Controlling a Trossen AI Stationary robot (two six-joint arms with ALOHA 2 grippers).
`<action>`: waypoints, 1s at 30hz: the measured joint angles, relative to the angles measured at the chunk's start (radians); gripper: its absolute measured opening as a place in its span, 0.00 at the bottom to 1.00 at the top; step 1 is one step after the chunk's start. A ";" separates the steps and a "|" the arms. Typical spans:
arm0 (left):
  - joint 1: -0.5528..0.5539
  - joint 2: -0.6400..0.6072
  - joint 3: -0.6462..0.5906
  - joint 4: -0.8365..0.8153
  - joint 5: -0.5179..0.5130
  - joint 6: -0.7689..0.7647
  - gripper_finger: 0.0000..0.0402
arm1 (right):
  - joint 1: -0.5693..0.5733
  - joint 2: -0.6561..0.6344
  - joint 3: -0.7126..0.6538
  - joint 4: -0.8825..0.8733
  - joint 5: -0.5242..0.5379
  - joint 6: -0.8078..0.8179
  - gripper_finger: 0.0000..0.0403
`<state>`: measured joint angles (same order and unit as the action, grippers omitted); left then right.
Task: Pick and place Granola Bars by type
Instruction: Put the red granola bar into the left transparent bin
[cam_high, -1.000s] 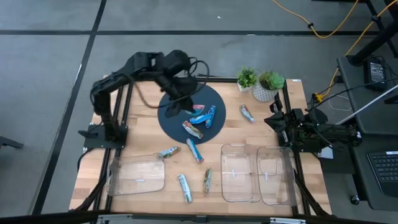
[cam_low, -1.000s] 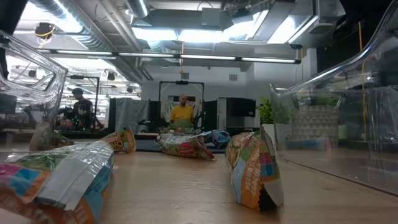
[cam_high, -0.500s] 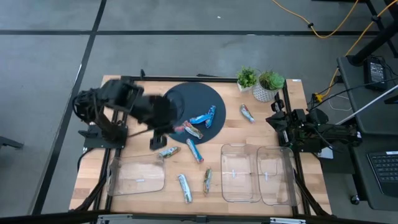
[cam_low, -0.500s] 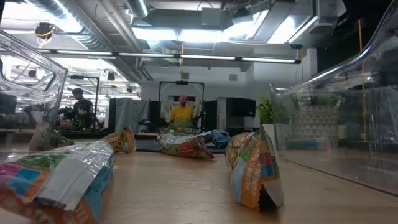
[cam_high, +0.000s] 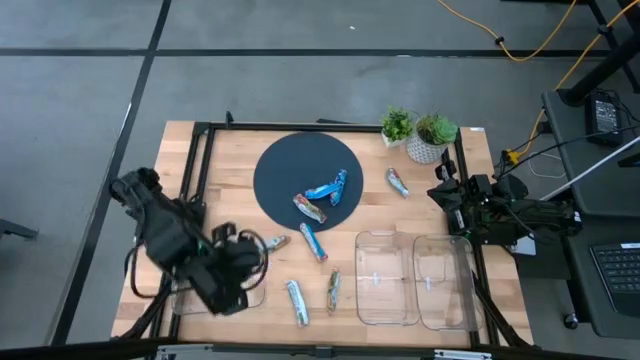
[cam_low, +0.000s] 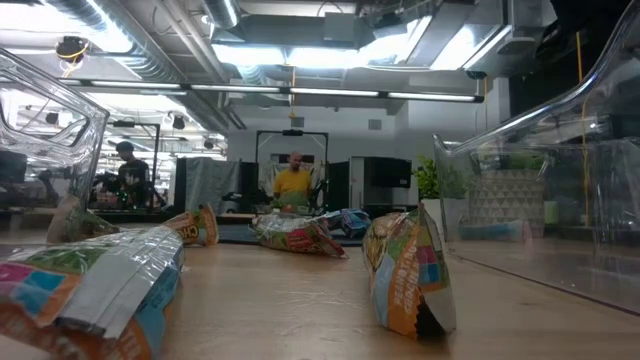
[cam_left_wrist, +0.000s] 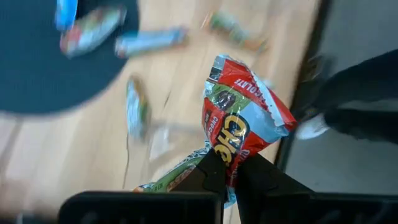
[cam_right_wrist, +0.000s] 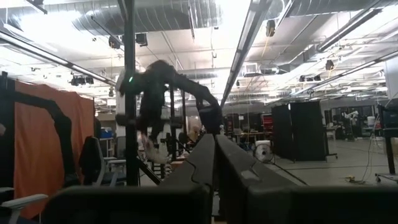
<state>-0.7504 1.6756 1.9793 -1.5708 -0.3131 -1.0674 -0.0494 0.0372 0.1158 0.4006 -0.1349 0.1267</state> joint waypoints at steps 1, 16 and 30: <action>-0.018 0.000 -0.040 0.000 0.000 -0.049 0.02 | 0.000 0.000 0.000 0.000 0.000 -0.001 0.04; -0.115 0.000 -0.448 0.170 0.045 -0.456 0.02 | 0.000 0.000 0.000 -0.001 -0.012 0.000 0.04; -0.114 0.000 -0.681 0.417 0.088 -0.517 0.02 | 0.000 0.000 0.000 -0.002 -0.031 0.011 0.04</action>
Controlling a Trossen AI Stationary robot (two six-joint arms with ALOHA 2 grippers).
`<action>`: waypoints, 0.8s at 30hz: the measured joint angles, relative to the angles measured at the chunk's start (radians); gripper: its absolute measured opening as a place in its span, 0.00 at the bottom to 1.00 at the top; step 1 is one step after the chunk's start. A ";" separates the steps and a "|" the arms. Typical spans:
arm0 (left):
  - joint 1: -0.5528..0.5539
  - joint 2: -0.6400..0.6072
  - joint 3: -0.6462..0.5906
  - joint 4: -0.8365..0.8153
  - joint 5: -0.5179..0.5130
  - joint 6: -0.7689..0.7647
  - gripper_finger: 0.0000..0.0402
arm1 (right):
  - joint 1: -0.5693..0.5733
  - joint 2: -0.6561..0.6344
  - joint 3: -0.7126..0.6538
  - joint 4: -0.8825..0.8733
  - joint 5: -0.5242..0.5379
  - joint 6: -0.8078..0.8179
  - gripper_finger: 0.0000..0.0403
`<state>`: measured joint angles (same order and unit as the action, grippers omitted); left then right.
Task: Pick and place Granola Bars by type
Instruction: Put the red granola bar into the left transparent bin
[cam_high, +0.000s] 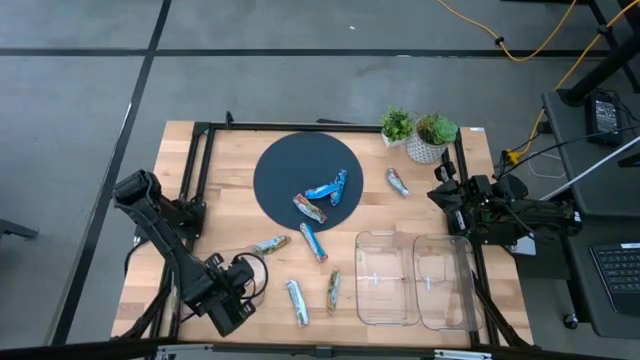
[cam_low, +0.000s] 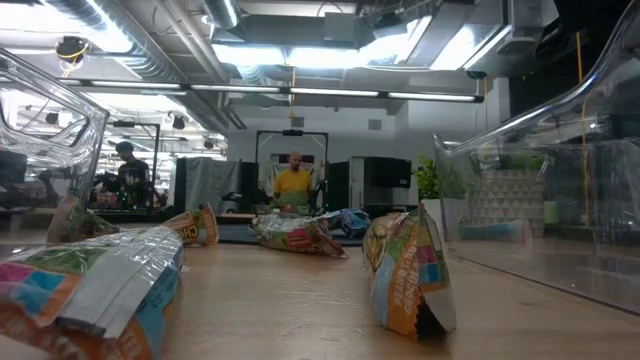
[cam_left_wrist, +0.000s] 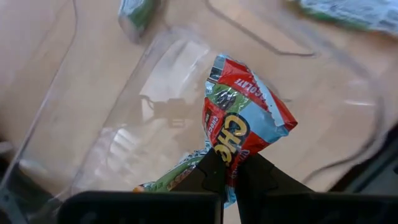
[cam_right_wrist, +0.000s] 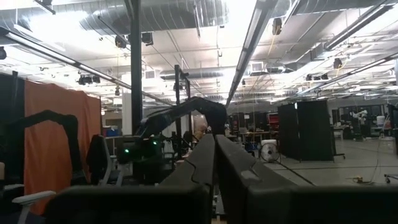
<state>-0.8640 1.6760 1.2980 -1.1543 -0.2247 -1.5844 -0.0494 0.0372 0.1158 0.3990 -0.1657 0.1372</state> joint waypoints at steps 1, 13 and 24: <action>0.001 0.000 -0.018 0.015 0.008 -0.005 0.02 | 0.000 0.000 0.000 0.000 -0.008 0.009 0.04; 0.002 0.002 -0.190 0.167 0.047 -0.101 0.03 | 0.000 0.000 0.000 -0.009 -0.021 0.015 0.04; 0.002 0.002 -0.196 0.167 0.041 -0.118 0.09 | 0.000 0.000 0.000 -0.009 -0.021 0.011 0.04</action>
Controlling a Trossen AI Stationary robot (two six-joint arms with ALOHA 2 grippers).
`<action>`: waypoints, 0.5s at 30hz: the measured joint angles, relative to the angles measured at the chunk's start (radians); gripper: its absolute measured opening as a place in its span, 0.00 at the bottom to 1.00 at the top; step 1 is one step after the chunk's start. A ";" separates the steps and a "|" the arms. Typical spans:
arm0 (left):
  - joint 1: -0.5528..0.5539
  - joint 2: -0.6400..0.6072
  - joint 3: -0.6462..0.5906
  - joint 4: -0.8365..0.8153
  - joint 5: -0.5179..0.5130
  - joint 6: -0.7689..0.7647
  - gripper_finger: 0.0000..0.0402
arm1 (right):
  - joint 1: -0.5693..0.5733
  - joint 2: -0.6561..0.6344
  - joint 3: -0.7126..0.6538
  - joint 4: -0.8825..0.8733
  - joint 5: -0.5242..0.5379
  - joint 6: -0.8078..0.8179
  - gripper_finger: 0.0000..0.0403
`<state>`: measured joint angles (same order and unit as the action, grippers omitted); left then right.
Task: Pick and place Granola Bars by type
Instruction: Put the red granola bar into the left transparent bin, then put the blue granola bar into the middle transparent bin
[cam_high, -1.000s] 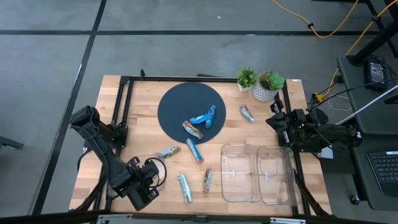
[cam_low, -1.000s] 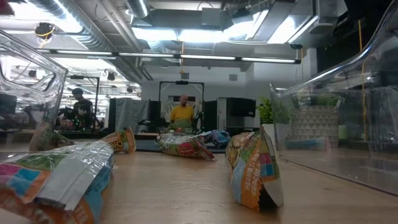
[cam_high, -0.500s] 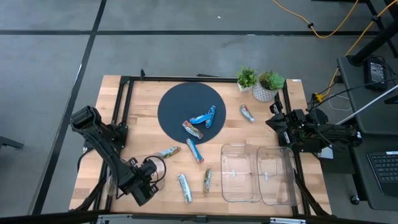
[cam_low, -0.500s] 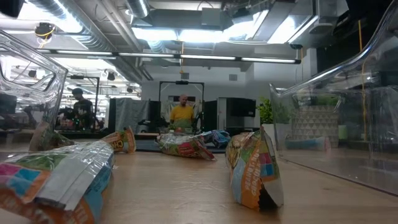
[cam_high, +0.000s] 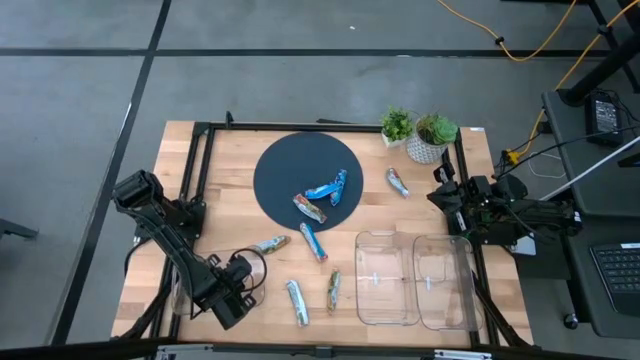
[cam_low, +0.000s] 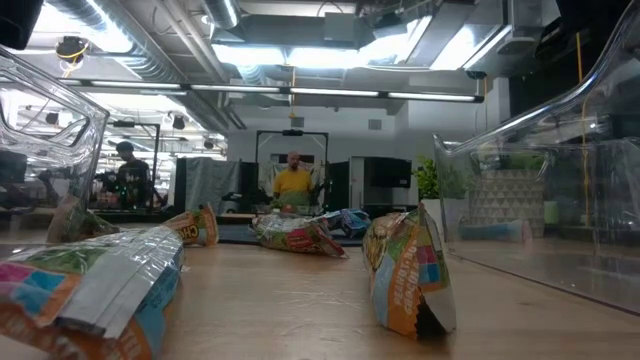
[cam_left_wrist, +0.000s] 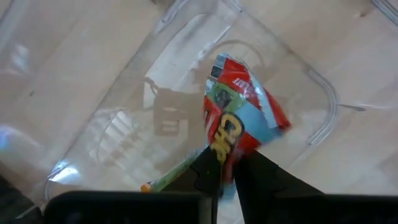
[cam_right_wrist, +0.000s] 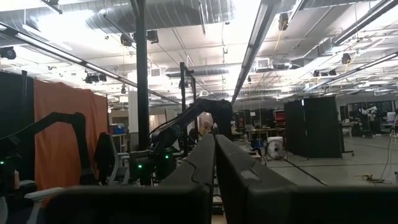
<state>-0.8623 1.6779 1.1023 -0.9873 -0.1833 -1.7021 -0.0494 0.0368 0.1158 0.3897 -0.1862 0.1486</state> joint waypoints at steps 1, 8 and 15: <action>0.000 0.000 0.000 -0.003 0.000 0.001 0.10 | 0.000 0.000 0.000 0.000 0.000 0.000 0.04; 0.000 0.000 0.000 -0.007 -0.002 0.004 0.17 | 0.000 0.000 0.000 -0.001 0.000 0.000 0.04; 0.000 -0.035 0.000 -0.010 -0.075 -0.008 0.22 | 0.000 0.000 0.000 -0.010 0.000 0.000 0.04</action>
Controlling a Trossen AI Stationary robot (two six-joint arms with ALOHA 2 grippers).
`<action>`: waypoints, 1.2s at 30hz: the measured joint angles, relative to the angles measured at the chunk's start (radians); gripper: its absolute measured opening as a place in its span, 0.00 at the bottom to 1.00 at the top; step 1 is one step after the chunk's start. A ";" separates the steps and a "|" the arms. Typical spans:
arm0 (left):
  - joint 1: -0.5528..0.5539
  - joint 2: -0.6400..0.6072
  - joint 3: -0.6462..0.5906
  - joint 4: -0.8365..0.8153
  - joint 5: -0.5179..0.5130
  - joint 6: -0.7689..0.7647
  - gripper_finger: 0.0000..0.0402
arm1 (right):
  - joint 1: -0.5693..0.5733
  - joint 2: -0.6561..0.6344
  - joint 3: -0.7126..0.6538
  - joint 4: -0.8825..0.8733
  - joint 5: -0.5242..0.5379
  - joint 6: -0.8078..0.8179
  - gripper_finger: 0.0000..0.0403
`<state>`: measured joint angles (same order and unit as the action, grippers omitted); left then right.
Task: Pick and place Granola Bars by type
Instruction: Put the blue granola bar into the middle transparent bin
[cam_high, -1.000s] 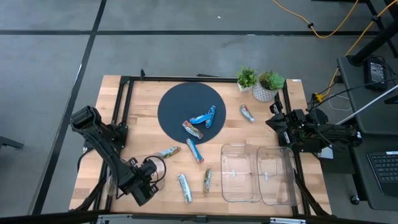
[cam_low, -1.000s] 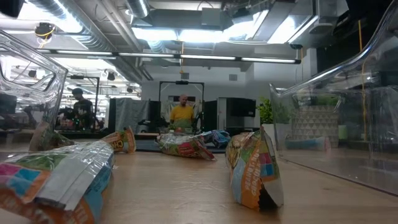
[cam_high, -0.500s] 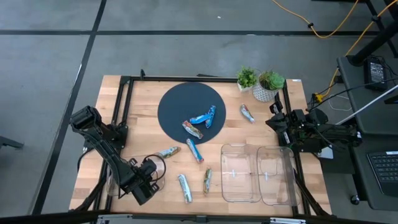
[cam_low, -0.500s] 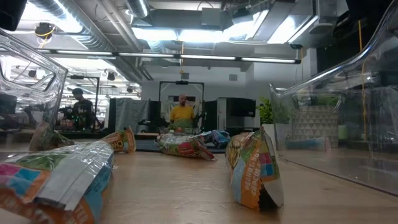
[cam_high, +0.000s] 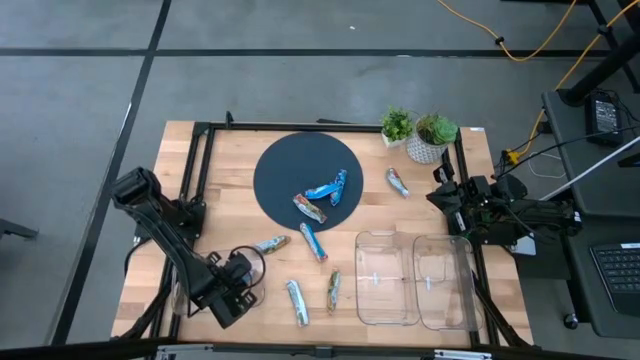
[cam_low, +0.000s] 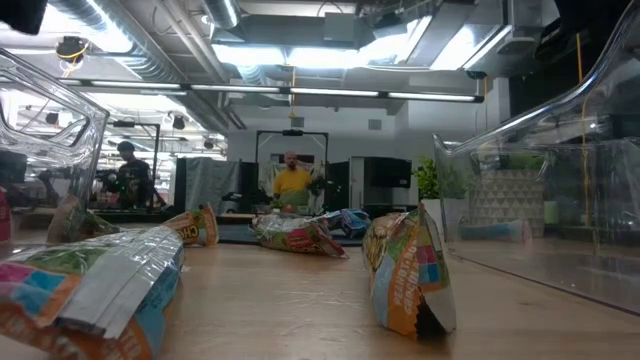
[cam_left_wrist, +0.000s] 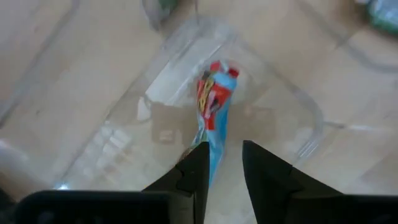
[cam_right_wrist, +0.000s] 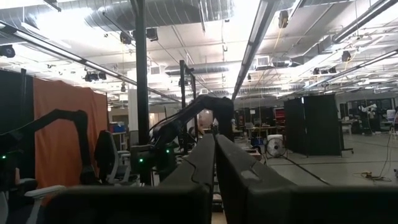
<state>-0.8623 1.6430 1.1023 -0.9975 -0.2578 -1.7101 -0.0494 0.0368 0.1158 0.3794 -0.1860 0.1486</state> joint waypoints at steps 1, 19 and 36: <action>0.000 -0.008 0.000 0.000 -0.012 -0.004 0.23 | 0.000 0.000 0.000 0.000 0.000 0.000 0.04; 0.046 -0.134 0.003 0.005 -0.122 0.131 0.22 | 0.000 0.000 0.000 0.000 0.001 0.000 0.04; 0.515 -0.228 0.211 0.098 -0.022 1.016 0.23 | 0.000 0.000 0.000 0.006 0.001 0.003 0.04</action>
<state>-0.3473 1.4155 1.3132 -0.8996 -0.2794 -0.6945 -0.0494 0.0368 0.1158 0.3855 -0.1852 0.1518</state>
